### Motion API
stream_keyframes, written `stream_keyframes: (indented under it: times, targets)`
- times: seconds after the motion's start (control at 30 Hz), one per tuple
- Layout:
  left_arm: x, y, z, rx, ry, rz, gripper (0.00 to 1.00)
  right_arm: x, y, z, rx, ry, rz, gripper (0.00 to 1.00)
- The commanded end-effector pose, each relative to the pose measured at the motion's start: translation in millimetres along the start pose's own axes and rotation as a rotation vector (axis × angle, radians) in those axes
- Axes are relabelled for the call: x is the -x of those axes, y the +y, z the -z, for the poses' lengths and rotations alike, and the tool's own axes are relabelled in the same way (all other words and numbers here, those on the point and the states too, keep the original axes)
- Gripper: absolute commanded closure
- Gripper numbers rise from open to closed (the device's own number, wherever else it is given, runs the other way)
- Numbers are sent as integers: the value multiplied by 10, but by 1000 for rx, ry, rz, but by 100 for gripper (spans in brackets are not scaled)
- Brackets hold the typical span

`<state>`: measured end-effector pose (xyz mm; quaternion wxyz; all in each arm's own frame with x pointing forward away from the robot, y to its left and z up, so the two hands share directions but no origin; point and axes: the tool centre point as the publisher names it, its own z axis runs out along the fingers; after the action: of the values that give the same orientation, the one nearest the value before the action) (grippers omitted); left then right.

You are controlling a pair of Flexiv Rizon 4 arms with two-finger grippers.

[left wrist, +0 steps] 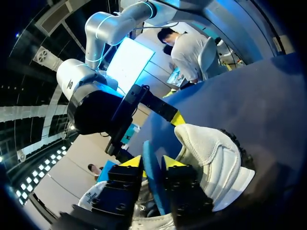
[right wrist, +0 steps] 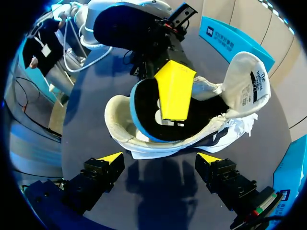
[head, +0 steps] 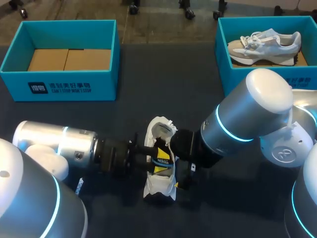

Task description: Take the shoe out of the shoebox, open the shoe tongue, remove and reinsert the insole, then place the shoe into the shoebox

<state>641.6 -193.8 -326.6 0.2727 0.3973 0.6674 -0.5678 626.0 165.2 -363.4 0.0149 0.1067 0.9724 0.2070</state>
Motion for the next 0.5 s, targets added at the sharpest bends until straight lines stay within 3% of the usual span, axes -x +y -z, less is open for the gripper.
stream_keyframes:
  times: [0.03, 0.13, 0.4, 0.5]
  targets:
    - [9, -22, -24, 15, 15, -5, 100, -11, -3, -23, 2, -1, 0, 0]
    - [-8, -8, -37, 21, 23, -17, 100, -11, -3, -23, 2, -1, 0, 0]
    - [-113, 294, -80, 92, 71, 7, 100, -11, -3, -23, 2, -1, 0, 0]
    - [-120, 282, -70, 81, 71, 24, 100, -11, -3, -23, 2, -1, 0, 0]
